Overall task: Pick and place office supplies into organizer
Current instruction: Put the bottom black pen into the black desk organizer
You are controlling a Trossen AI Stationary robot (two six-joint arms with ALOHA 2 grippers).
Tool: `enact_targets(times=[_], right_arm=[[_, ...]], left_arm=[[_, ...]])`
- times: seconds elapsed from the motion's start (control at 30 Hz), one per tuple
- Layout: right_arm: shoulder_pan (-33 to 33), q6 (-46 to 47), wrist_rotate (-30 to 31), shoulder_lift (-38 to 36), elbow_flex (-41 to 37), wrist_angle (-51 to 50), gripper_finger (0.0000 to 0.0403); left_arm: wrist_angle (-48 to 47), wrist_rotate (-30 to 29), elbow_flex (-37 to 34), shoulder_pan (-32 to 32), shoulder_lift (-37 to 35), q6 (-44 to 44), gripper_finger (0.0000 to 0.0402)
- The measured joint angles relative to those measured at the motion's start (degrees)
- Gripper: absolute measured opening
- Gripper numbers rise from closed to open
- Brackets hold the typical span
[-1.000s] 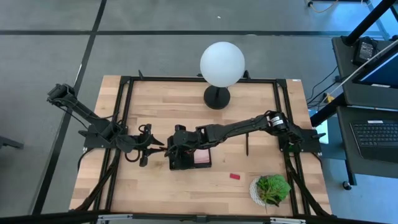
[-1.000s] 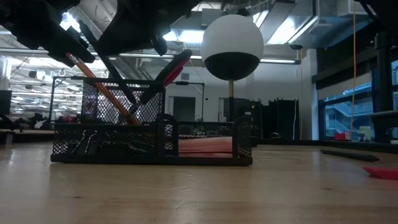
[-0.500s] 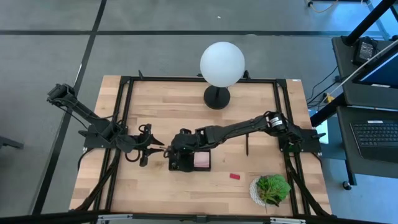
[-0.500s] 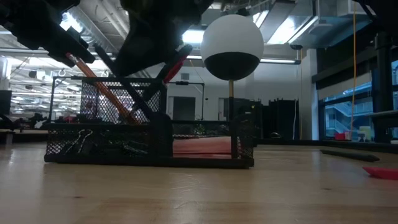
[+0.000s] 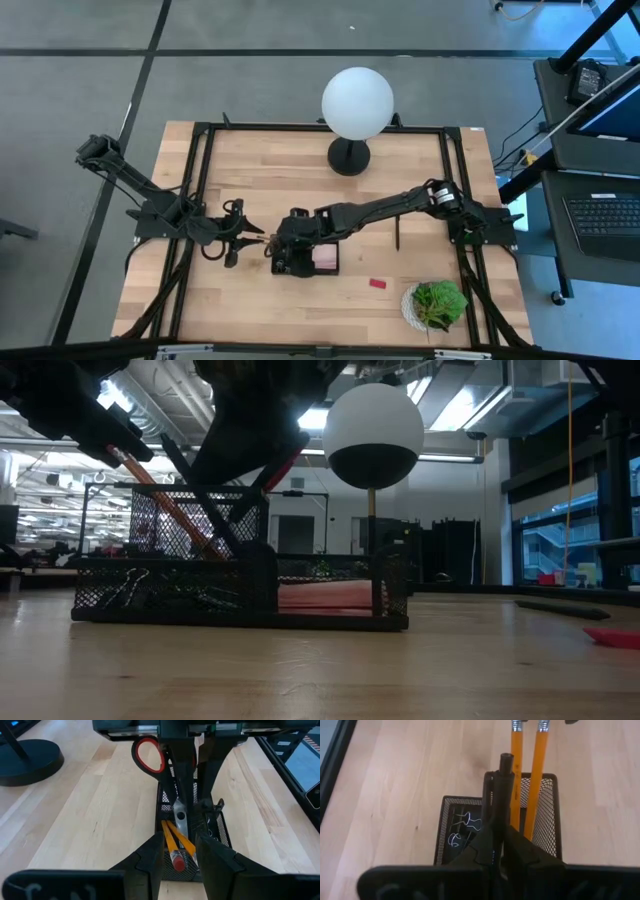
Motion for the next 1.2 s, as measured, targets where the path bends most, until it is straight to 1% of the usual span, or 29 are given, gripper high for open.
enact_targets(times=[0.2,0.5,0.7,1.2], right_arm=[[0.0,-0.8,0.0,0.1,0.0,0.1,0.003],[0.0,2.1,0.2,0.2,0.0,0.3,0.0071],[0.0,2.2,0.2,0.2,-0.1,1.1,0.0089],[0.0,2.2,0.1,0.2,-0.1,0.9,0.0095]], left_arm=[[0.0,0.0,0.0,0.0,0.0,0.0,0.0106],[0.0,-0.1,0.0,0.0,0.0,0.0,0.0106],[0.0,-0.1,0.0,0.0,0.0,0.1,0.0106],[0.0,-0.1,0.0,0.0,0.0,0.1,0.0106]])
